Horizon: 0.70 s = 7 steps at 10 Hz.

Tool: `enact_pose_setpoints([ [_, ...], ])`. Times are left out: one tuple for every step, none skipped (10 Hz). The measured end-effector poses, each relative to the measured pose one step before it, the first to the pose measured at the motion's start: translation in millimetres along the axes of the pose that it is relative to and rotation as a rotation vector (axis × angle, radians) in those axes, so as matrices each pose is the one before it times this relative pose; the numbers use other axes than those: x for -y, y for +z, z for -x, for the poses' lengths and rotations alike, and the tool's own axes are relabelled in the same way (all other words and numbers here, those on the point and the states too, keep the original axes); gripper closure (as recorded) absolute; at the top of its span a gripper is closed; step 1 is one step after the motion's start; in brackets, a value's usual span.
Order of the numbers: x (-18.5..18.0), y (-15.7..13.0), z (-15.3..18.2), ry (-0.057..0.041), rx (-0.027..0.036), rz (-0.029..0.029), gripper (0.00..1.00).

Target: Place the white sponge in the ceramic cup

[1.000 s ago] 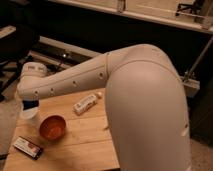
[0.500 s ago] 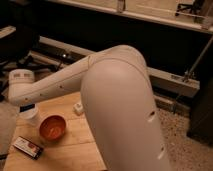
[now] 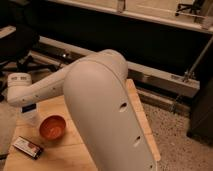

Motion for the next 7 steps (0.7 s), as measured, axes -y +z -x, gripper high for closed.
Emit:
enact_pose_setpoints([
  [-1.02,6.23,-5.4,0.00466,-0.01469,0.00621,1.0],
  [-1.44,4.82,-4.95,0.00608,-0.01414,0.0093,1.0],
  [-1.2,3.06,-3.26,0.0065,-0.01076,0.01011,1.0],
  [-0.81,0.89,-0.75,0.00431,-0.00493,0.00719,1.0],
  [-0.62,-0.87,1.61,0.00352,-0.00041,0.00559,1.0],
  [-0.24,-1.32,2.33,0.00281,0.00077,0.00428,1.0],
  [-1.14,-2.74,3.98,0.00164,0.00306,0.00477,1.0],
])
